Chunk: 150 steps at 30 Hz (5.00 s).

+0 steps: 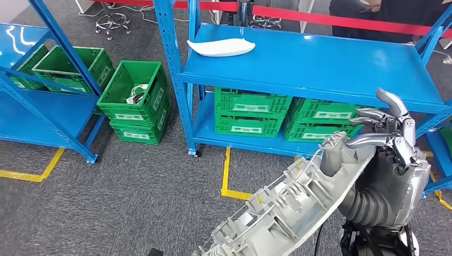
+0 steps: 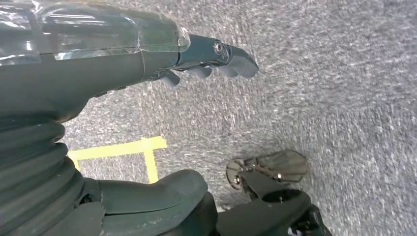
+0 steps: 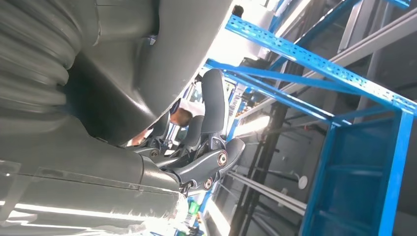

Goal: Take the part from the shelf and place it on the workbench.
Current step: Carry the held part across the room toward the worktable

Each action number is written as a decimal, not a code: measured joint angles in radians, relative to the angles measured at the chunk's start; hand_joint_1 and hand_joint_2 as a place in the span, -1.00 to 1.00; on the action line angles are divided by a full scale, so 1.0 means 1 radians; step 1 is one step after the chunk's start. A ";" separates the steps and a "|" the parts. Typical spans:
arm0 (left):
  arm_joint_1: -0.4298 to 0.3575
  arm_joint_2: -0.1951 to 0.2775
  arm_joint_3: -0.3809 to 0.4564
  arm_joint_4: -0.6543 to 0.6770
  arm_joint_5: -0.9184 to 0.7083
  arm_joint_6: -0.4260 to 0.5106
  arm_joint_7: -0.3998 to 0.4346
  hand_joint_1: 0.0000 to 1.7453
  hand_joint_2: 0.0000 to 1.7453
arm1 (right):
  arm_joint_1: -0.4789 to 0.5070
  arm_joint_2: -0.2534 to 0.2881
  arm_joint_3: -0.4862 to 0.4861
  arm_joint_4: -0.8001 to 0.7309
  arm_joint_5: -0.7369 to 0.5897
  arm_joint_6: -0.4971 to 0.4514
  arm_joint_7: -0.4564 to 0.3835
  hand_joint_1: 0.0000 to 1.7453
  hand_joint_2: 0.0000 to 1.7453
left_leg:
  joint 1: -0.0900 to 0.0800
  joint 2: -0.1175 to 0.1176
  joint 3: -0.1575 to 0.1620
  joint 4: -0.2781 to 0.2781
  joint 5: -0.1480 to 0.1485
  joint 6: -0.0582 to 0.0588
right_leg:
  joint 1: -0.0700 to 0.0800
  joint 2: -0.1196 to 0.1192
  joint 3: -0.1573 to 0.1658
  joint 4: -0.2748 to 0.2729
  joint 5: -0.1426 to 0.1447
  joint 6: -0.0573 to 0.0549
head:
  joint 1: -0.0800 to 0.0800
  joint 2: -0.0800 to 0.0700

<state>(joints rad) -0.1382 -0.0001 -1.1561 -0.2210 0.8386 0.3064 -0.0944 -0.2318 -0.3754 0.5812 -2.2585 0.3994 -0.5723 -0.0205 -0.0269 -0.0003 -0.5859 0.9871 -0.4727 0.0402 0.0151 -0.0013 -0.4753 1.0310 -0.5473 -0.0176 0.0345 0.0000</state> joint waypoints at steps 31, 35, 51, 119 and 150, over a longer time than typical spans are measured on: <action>0.008 0.019 0.061 0.000 0.062 0.000 0.011 -1.00 1.00 | 0.190 0.037 -0.059 0.051 -0.047 -0.053 -0.108 1.00 1.00 | 0.026 -0.042 0.056 -0.001 -0.051 -0.018 | -0.012 0.063 -0.047 -0.027 0.036 0.007 | -0.005 0.000; 0.008 0.010 0.064 -0.002 0.055 -0.007 0.007 -1.00 1.00 | 0.190 0.040 -0.065 0.048 -0.027 -0.047 -0.096 1.00 1.00 | 0.031 -0.054 0.033 0.011 -0.051 -0.041 | -0.011 0.036 -0.033 -0.071 0.044 -0.002 | 0.001 0.000; 0.008 0.014 0.065 -0.001 -0.003 0.002 -0.009 -1.00 1.00 | 0.120 0.057 -0.053 0.027 0.091 -0.035 0.005 1.00 1.00 | 0.030 0.055 0.028 0.011 -0.043 -0.026 | -0.011 -0.078 -0.051 -0.027 -0.002 0.027 | -0.062 0.000; 0.010 -0.031 0.065 -0.002 -0.006 -0.011 0.013 -1.00 1.00 | 0.125 0.054 -0.044 0.000 0.082 -0.036 0.009 1.00 1.00 | 0.020 -0.050 0.001 0.016 -0.012 -0.013 | -0.025 0.003 -0.159 0.218 -0.089 0.035 | -0.025 0.000; 0.008 -0.023 0.064 -0.002 -0.011 -0.018 0.002 -1.00 1.00 | 0.072 0.060 -0.026 0.010 0.093 -0.019 0.013 1.00 1.00 | 0.017 -0.053 -0.006 0.021 -0.004 -0.015 | -0.031 0.003 -0.145 0.181 -0.063 0.031 | -0.016 0.000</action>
<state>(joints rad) -0.1306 -0.0229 -1.0918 -0.2232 0.8274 0.2884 -0.0919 -0.1599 -0.3151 0.5549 -2.2480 0.4921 -0.5918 -0.0071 -0.0097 -0.0533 -0.5914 1.0077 -0.4762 0.0248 -0.0156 0.0021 -0.6200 1.2119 -0.6108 0.0135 0.0184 0.0000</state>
